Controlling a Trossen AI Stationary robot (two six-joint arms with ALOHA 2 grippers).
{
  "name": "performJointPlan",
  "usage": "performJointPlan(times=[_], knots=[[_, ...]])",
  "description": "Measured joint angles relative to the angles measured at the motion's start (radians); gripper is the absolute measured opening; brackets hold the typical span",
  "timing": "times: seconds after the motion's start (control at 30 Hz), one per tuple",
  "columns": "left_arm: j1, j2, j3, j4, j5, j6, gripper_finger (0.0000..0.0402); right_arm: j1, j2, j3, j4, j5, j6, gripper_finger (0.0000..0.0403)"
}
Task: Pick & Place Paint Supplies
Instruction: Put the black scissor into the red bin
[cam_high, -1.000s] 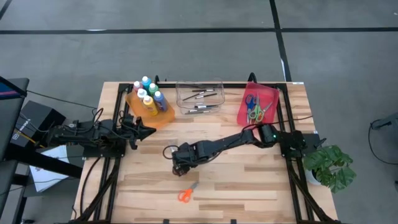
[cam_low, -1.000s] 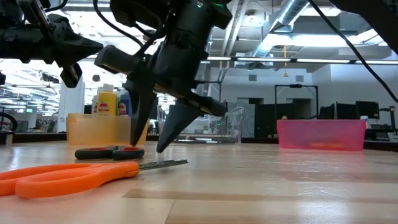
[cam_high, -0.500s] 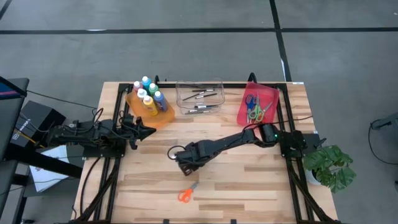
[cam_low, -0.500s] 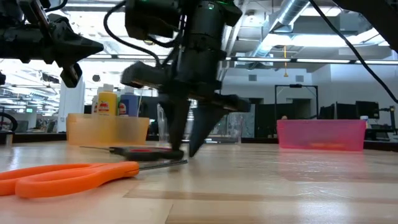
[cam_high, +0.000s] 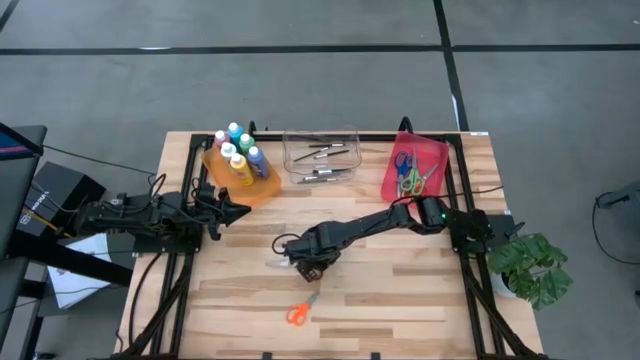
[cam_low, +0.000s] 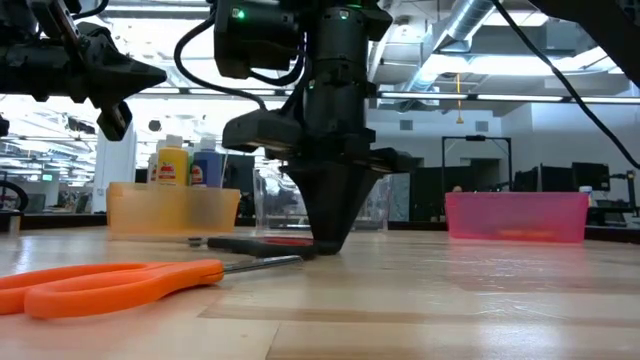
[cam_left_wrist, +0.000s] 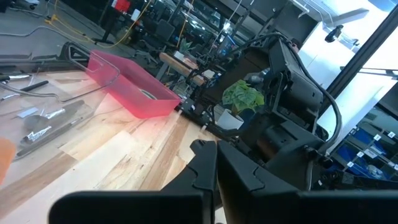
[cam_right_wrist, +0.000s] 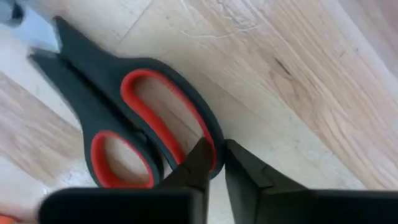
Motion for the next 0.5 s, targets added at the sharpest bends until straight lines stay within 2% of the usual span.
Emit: performJointPlan(times=[0.07, 0.5], knots=[[0.0, 0.0, 0.0, 0.0, 0.0, 0.0, 0.0006, -0.001, 0.0, 0.0, 0.001, 0.006, -0.01, 0.0015], [0.0, 0.0, 0.0, 0.0, 0.0, 0.0, 0.0006, -0.001, -0.053, -0.012, 0.002, 0.059, -0.016, 0.001]])
